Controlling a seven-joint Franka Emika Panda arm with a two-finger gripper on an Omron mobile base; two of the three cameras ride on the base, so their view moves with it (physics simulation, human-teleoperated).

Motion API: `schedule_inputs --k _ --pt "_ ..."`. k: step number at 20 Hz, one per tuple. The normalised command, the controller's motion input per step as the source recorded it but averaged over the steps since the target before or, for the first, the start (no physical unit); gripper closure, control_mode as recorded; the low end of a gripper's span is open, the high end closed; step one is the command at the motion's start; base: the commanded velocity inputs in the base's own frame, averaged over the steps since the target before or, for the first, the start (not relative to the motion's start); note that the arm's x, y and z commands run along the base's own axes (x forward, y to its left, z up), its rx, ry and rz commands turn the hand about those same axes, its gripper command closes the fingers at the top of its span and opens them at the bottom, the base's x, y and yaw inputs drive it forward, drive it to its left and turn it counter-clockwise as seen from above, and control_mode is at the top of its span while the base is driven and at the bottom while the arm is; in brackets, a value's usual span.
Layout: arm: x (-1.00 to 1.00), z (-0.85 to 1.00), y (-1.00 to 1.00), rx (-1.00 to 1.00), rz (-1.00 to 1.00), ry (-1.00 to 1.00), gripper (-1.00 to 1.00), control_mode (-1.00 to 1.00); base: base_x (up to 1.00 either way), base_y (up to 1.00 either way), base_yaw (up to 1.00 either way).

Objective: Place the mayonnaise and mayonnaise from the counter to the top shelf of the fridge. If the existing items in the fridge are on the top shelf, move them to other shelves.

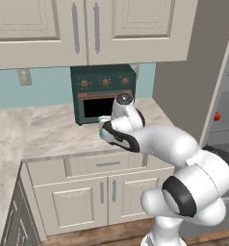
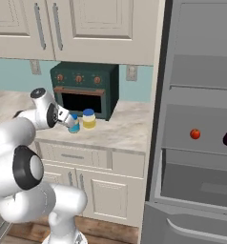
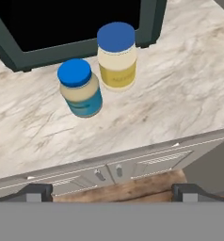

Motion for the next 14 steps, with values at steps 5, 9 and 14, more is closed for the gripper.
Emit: schedule_inputs --k 5,9,14 --pt "0.30 -0.12 0.01 0.00 0.00 0.00 -1.00 -1.00 0.00 0.00 0.00" --pt "0.34 -0.11 0.06 0.00 0.00 0.00 -1.00 -1.00 0.00 0.00 0.00" --pt "0.36 -0.15 0.13 0.00 0.00 0.00 -1.00 -1.00 0.00 0.00 0.00"
